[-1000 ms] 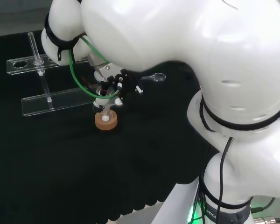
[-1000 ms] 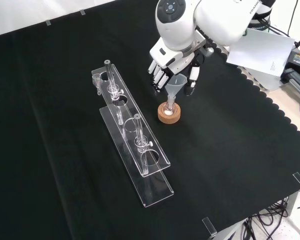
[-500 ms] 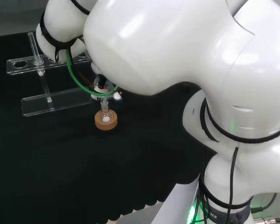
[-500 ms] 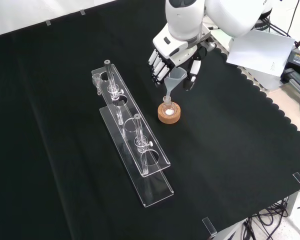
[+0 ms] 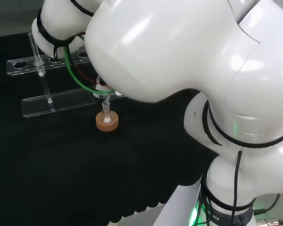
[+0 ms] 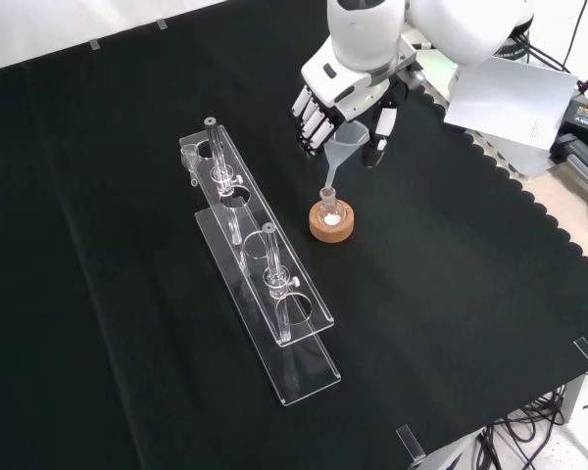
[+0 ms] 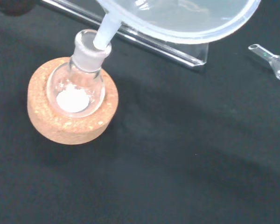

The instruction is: Remove the funnel from the round-bottom flask.

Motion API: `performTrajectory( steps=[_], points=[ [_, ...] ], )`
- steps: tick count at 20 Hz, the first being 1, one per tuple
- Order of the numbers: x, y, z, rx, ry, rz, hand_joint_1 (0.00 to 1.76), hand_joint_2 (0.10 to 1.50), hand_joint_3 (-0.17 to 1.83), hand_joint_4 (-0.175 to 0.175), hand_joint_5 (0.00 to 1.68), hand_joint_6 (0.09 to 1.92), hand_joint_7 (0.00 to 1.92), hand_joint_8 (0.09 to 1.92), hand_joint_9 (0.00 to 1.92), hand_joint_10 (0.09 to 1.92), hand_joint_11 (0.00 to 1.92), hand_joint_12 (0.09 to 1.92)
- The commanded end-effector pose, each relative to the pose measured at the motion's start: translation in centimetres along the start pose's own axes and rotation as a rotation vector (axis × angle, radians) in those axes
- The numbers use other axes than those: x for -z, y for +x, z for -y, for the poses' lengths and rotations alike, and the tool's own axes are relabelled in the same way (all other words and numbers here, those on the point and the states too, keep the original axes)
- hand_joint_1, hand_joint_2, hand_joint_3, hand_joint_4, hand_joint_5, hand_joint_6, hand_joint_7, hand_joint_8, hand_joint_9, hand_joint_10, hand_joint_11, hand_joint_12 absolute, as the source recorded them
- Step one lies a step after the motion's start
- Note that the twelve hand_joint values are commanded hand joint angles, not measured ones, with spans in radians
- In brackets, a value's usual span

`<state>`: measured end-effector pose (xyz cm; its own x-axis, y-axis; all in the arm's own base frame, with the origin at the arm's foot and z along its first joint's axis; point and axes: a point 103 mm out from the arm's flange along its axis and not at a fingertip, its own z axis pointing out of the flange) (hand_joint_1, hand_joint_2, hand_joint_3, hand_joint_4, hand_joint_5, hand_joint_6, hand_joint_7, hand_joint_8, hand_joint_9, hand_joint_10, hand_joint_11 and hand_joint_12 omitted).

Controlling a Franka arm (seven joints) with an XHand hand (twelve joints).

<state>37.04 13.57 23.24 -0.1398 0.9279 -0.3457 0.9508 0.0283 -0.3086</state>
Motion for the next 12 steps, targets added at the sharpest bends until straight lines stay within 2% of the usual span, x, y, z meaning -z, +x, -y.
performTrajectory(
  steps=[1, 12],
  points=[
    [2.2, -0.8, 0.9, -0.021, 0.02, 0.039, 0.75, 0.86, 0.43, -0.018, 0.76, 0.62, 0.76, 0.65, 1.15, 0.31, 0.79, 1.16],
    [4.6, -1.8, 2.1, -0.068, 0.014, 0.079, 0.75, 0.84, 0.46, -0.011, 0.77, 0.65, 0.76, 0.65, 1.13, 0.31, 0.76, 1.18]
  ],
)
